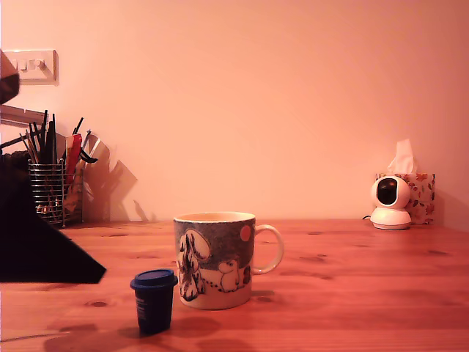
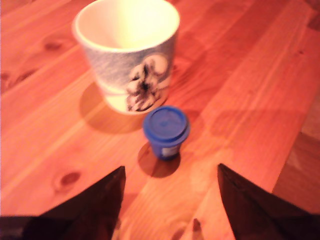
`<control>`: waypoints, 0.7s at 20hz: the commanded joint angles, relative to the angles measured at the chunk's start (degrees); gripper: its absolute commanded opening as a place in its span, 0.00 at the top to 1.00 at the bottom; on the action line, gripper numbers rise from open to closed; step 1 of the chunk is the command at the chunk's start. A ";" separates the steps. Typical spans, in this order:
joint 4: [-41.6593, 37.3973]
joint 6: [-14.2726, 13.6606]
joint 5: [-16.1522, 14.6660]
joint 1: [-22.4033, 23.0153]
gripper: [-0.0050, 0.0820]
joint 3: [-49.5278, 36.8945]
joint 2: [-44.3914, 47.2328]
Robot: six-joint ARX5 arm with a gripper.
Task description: Pick up the coffee capsules on the table and drop them inside the coffee cup
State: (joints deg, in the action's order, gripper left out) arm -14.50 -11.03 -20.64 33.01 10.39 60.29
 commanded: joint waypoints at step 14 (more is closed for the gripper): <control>-0.94 -3.93 -1.40 2.08 0.34 6.36 13.81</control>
State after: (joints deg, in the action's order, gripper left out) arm -15.00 -14.06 -21.85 34.85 16.51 73.84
